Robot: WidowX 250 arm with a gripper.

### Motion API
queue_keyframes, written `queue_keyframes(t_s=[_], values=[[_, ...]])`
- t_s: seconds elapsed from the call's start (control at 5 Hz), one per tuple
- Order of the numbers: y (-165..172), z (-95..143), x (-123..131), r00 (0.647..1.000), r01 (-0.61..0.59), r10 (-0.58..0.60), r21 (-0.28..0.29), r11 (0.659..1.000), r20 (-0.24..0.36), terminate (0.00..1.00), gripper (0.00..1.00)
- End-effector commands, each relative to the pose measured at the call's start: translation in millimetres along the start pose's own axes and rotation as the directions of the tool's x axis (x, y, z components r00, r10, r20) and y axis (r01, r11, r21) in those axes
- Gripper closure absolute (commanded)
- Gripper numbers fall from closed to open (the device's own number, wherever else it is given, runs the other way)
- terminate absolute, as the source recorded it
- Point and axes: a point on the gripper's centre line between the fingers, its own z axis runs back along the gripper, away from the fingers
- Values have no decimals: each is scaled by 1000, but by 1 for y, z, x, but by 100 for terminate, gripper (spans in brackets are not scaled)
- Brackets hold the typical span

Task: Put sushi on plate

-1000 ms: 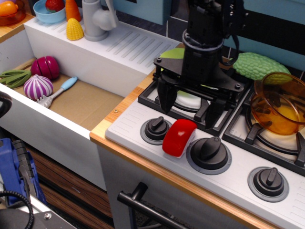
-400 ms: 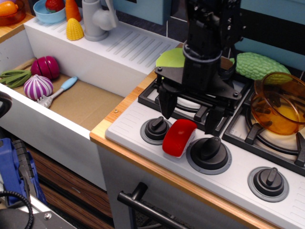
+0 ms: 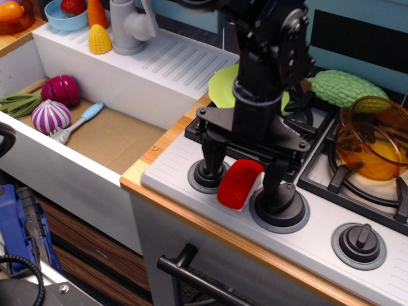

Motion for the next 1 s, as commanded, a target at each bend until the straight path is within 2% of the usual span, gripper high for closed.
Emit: queue_keyframes(t_s=[0.0, 0.2, 0.6, 0.8], values=[[-1, -10, 2, 998, -5, 5, -9, 1000, 55, 0, 0], [1, -19, 5, 998, -15, 16, -16, 1000, 58, 0, 100], [-1, -5, 9, 999, -29, 29, 1, 1000, 33, 0, 100], [1, 12, 16, 1000, -11, 11, 28, 1000, 15, 0, 100]])
